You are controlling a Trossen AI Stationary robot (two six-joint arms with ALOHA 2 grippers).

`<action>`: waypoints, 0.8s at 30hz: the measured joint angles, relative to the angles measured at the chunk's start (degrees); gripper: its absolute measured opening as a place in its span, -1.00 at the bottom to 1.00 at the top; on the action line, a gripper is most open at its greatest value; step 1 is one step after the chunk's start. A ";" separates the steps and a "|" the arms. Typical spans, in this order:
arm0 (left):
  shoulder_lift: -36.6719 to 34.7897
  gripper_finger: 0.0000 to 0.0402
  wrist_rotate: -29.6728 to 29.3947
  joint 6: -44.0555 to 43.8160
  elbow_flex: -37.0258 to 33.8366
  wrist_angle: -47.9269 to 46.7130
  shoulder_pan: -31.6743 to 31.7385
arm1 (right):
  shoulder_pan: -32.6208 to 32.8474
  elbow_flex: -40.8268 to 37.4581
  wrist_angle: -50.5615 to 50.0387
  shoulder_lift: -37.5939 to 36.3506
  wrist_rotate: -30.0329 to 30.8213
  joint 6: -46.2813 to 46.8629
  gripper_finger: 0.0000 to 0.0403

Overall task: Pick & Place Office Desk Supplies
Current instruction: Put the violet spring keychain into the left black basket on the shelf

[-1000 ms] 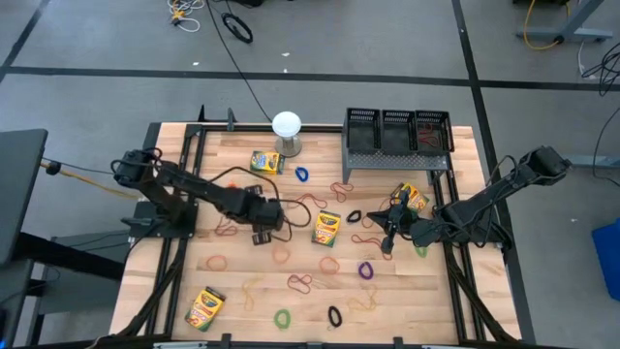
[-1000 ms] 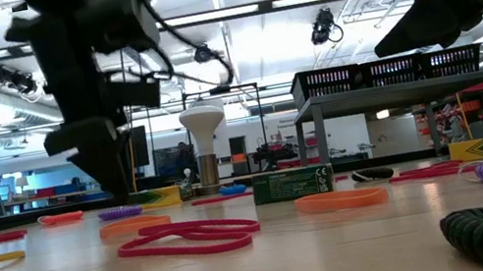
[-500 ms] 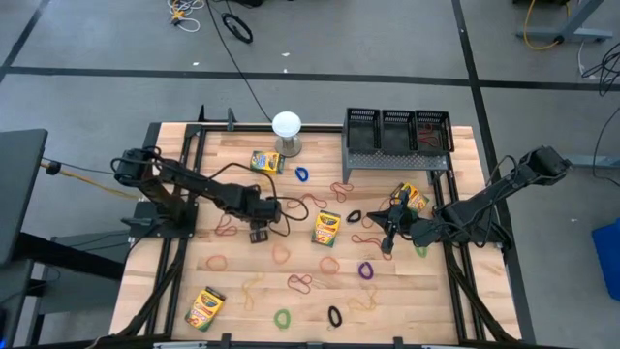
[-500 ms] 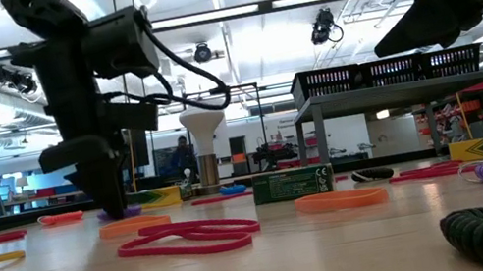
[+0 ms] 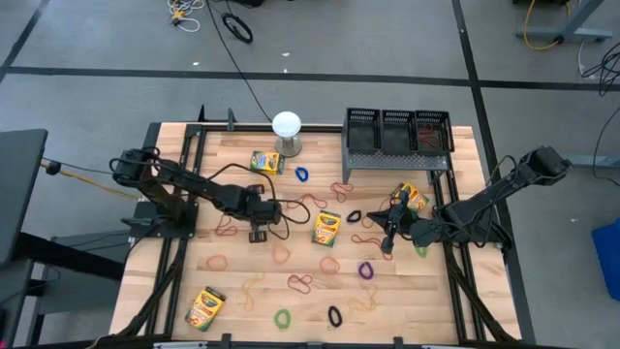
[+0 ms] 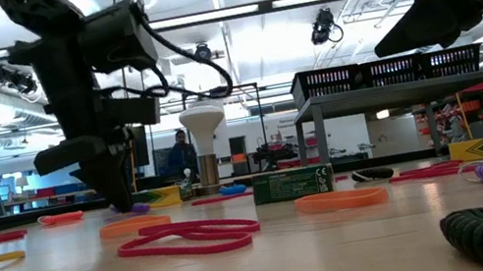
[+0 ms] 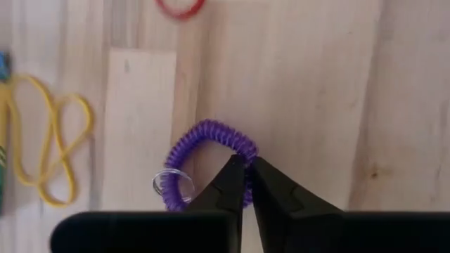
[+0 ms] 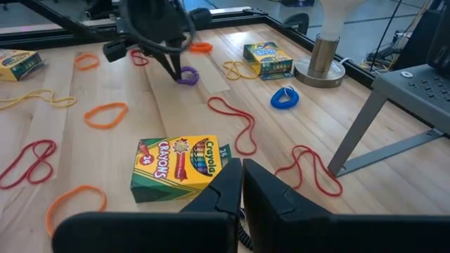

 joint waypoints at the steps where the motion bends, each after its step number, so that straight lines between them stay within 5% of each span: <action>1: -0.31 -0.90 -0.98 0.24 0.00 0.02 -0.80 | -0.01 0.00 0.01 0.00 0.01 0.02 -0.89; 5: -0.61 -0.91 -2.56 0.49 -0.23 3.91 -4.44 | 0.00 0.00 0.02 0.00 0.00 0.01 -0.89; 12: -0.66 -0.91 -0.10 4.66 -5.56 30.47 -10.19 | -0.01 0.02 -0.05 0.00 0.01 0.00 -0.89; 17: -0.13 -0.91 0.85 7.11 -10.47 52.56 -9.61 | -0.08 0.02 0.27 0.00 0.33 -1.25 -0.89; 24: 6.06 -0.91 9.28 11.89 -13.41 74.48 -6.25 | -1.10 0.07 3.37 -0.07 1.43 -14.75 -0.89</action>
